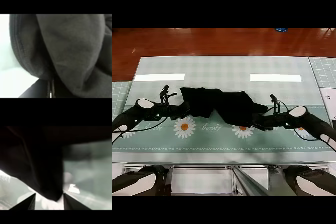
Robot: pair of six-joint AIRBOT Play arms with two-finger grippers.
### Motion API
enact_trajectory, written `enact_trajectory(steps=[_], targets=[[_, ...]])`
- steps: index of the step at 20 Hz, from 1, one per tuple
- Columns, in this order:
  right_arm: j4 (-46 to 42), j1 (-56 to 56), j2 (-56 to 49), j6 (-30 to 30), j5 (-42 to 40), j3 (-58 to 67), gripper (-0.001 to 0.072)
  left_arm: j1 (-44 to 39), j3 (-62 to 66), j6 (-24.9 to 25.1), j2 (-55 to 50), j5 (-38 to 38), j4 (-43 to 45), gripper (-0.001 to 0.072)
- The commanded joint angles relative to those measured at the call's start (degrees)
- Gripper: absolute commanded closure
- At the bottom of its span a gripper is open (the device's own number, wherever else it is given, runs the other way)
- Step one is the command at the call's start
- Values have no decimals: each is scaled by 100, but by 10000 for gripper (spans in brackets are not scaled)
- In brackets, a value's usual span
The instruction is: Fold the shirts.
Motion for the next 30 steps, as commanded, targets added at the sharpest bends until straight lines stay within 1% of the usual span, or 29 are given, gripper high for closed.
enact_trajectory(steps=[1,2,3,4,5,7,9,11,13,15,17,20,23,25,27,30], targets=[[387,535,-660,-127,-354,396,335,-9,42,33,-7,-79,-44,690],[415,638,-815,-144,-378,542,417,-9,42,33,-7,-76,-44,690],[417,697,-960,-238,-308,741,548,-7,44,33,-4,-76,-63,690],[417,702,-1014,-494,-92,970,683,39,90,35,9,-120,-63,691],[326,654,-973,-662,177,1283,684,151,205,35,48,-271,-63,690],[-166,389,-713,-579,841,2111,684,507,669,35,284,-767,-74,690],[-903,-48,-249,-105,1259,3189,685,935,1316,35,778,-1104,-245,691],[-1451,-549,160,201,1707,4507,685,1349,2033,35,1397,-1126,-717,691],[-1543,-940,472,278,2483,5823,685,1696,2822,35,1976,-1141,-1132,691],[-1799,-1174,894,273,3014,6813,685,2002,3567,39,2592,-1088,-1132,691],[-2328,-1388,1416,297,3182,7449,685,2409,4199,39,3121,-1084,-1060,691],[-3012,-1602,2280,365,3182,7702,685,3088,4828,35,3823,-1086,-855,691],[-3552,-1617,3047,457,3447,7702,684,3694,5184,37,4404,-1086,-697,691],[-3731,-1617,3429,614,3617,7702,684,3729,5427,13,4697,-1093,-299,691],[-3801,-1617,3648,684,3842,7702,684,3683,5488,15,4940,-1123,-170,691],[-3801,-1617,3683,807,4330,7663,684,3519,5482,13,5121,-1517,192,691]])
